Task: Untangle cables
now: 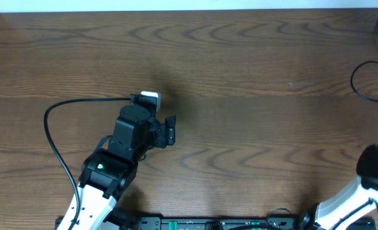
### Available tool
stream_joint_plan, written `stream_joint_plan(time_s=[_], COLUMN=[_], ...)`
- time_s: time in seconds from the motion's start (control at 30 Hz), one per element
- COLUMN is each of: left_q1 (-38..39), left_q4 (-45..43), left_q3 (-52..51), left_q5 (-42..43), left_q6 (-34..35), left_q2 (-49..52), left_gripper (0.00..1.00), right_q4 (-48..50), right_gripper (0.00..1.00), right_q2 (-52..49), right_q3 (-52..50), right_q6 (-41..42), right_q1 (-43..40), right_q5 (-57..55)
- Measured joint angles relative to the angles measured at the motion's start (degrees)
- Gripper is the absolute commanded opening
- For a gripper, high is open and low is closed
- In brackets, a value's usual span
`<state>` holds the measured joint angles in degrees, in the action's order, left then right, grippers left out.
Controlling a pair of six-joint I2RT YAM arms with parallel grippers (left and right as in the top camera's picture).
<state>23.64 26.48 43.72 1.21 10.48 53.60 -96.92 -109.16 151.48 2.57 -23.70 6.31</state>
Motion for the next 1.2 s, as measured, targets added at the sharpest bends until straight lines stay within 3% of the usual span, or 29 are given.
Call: stream_joint_plan(time_s=[0.03,0.13,0.63,0.9,1.2], left_q1=[0.00,0.00,-1.38,-9.49,-10.80], left_q4=[0.00,-0.15,2.56,7.17,7.04], left_q3=[0.00,0.00,0.00,0.00,0.00], left_q5=[-0.02,-0.39,-10.54,-11.87,-8.44], left_q6=[0.00,0.39,3.15,4.55,2.58], left_q2=[0.00,0.00,-5.25,-9.18,-10.27], left_gripper=[0.94,0.95,0.95,0.96,0.96], right_q4=[0.04,0.92,20.39,29.75,38.05], right_gripper=[0.99,0.99,0.99,0.99,0.99], right_q2=[1.70,7.23,29.33,42.71,53.29], right_q3=[-0.42,-4.31,-50.18,-68.19,-88.08], right_q6=[0.24,0.72,1.38,1.99,4.35], right_q1=[0.33,2.08,18.71,20.04,20.09], right_q5=[-0.20,-0.63,-9.88,-12.15,-12.41])
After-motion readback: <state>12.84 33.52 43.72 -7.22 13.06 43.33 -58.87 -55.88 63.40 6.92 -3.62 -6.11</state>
